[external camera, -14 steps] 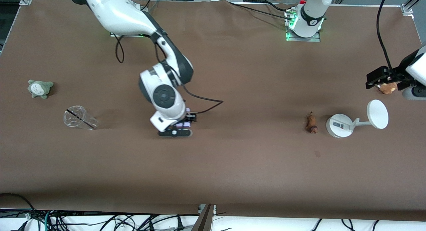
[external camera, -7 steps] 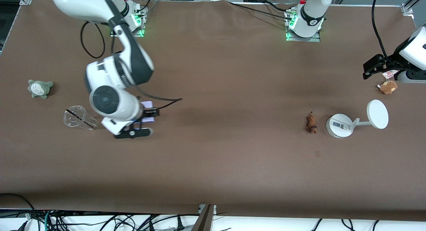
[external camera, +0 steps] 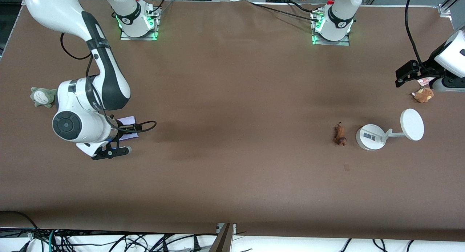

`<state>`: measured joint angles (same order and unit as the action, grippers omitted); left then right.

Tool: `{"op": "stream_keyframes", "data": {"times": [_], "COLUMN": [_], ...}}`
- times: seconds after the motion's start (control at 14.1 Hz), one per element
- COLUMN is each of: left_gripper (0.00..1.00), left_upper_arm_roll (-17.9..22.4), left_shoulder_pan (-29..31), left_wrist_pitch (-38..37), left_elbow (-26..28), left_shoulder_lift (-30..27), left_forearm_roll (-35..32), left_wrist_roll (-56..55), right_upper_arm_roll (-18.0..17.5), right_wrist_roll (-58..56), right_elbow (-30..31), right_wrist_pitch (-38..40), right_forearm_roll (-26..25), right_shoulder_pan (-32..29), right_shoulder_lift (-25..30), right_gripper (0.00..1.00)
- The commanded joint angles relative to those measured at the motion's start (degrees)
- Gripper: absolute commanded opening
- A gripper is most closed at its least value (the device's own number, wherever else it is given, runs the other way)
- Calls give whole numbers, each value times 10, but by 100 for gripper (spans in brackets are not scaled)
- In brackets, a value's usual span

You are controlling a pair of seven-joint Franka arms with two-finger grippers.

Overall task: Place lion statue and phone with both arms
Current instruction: 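Carry the phone toward the cup while the left gripper returns to rest, then hold the white phone low beside the plastic cup with the right gripper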

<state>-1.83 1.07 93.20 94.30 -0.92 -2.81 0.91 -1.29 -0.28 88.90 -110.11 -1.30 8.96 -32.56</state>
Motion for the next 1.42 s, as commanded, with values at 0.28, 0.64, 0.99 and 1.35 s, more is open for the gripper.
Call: {"op": "stream_keyframes", "data": {"times": [0.28, 0.64, 0.99, 1.35], "left_gripper": [100, 100, 100, 100], "left_upper_arm_roll": [4, 4, 4, 4], "left_shoulder_pan": [-3, -3, -3, -3], "left_wrist_pitch": [-3, -7, -11, -12], "left_elbow": [6, 6, 5, 5], "left_shoulder_lift": [-10, -10, -10, -10], "left_forearm_roll": [9, 9, 9, 9], "left_wrist_roll": [12, 9, 8, 8], "right_upper_arm_roll": [23, 26, 28, 28], "right_wrist_roll": [-45, -45, -45, -45], "right_elbow": [127, 145, 160, 160], "right_wrist_pitch": [-169, -210, -241, -245], "right_forearm_roll": [3, 3, 3, 2], "right_shoulder_pan": [-12, -20, -28, -32], "right_shoulder_lift": [11, -9, -20, -24], "right_gripper": [31, 31, 31, 31]}}
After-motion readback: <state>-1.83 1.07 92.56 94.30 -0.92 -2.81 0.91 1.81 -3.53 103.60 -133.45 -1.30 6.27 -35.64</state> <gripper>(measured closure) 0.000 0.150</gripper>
